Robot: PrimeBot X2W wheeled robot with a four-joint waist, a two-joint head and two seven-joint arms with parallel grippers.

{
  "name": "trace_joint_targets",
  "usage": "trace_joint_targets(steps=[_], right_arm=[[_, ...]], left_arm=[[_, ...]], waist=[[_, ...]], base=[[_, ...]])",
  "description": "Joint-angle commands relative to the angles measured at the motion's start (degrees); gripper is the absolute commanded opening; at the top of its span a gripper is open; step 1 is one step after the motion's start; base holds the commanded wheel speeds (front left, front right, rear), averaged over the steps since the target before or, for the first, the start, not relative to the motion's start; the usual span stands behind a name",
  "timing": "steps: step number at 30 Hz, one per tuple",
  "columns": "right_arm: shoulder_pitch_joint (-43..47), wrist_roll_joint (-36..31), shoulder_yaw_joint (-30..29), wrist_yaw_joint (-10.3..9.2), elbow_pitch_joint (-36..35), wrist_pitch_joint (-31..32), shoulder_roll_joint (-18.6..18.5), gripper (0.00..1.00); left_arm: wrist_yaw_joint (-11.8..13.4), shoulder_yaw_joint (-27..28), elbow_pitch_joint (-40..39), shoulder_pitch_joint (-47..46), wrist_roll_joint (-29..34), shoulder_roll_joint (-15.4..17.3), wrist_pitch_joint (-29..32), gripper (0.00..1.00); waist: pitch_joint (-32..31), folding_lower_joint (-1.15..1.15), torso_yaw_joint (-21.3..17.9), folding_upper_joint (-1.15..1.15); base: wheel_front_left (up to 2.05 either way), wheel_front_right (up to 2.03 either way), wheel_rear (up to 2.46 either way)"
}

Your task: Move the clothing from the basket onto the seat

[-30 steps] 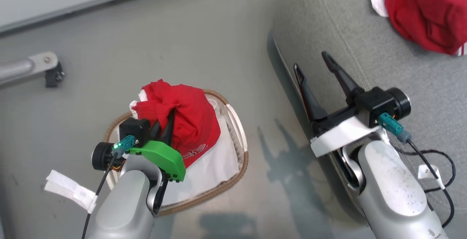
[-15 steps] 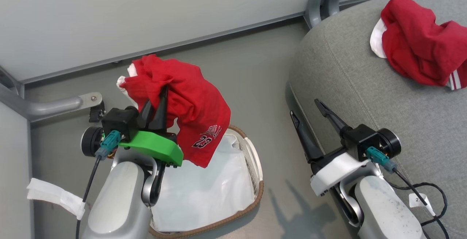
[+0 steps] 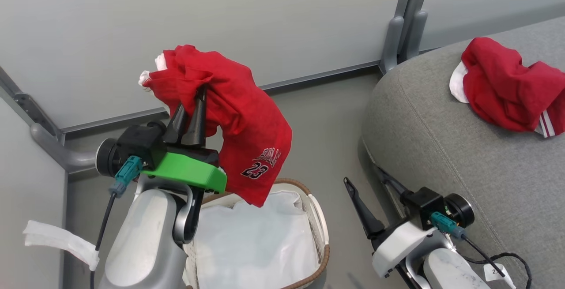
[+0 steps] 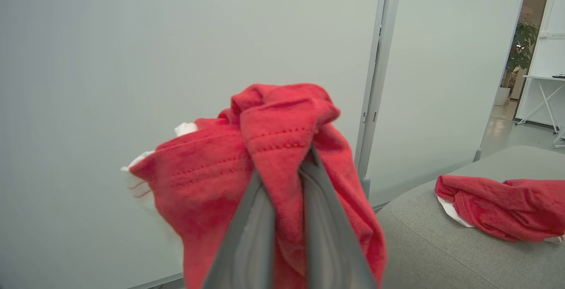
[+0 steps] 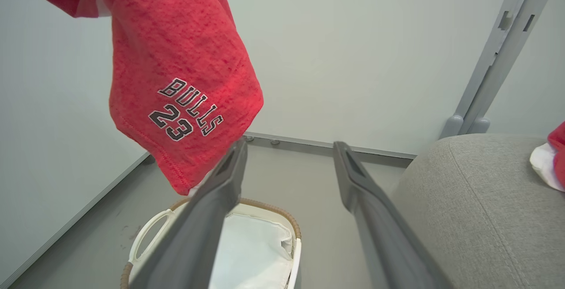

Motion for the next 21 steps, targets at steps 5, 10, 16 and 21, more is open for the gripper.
trace_joint_targets(steps=[5,10,16,21], right_arm=[[0.46,0.25,3.88,-0.08,0.56,0.00,-0.45,1.00],[-2.12,1.03,9.44,-0.08,0.87,0.00,0.08,1.00],[-6.65,0.73,13.31,-0.08,3.05,0.00,0.95,1.00],[-11.08,-0.43,14.91,-0.08,6.79,0.00,1.69,1.00]], left_arm=[[0.56,-1.84,-1.39,1.15,-1.16,-0.01,-0.04,0.00],[1.19,-4.11,-2.02,1.45,-2.86,0.01,-0.04,0.00],[1.54,-6.27,-1.76,1.04,-3.52,0.02,-0.04,0.00],[1.87,-7.57,-1.63,0.51,-4.01,0.03,-0.04,0.00]], waist=[[-0.83,0.00,1.57,0.00],[-0.97,0.00,2.82,0.00],[-0.95,0.00,4.35,0.00],[-0.72,0.00,5.42,0.00]], base=[[0.00,0.00,0.00],[0.00,0.00,0.00],[0.00,0.00,0.00],[0.00,0.00,0.00]])
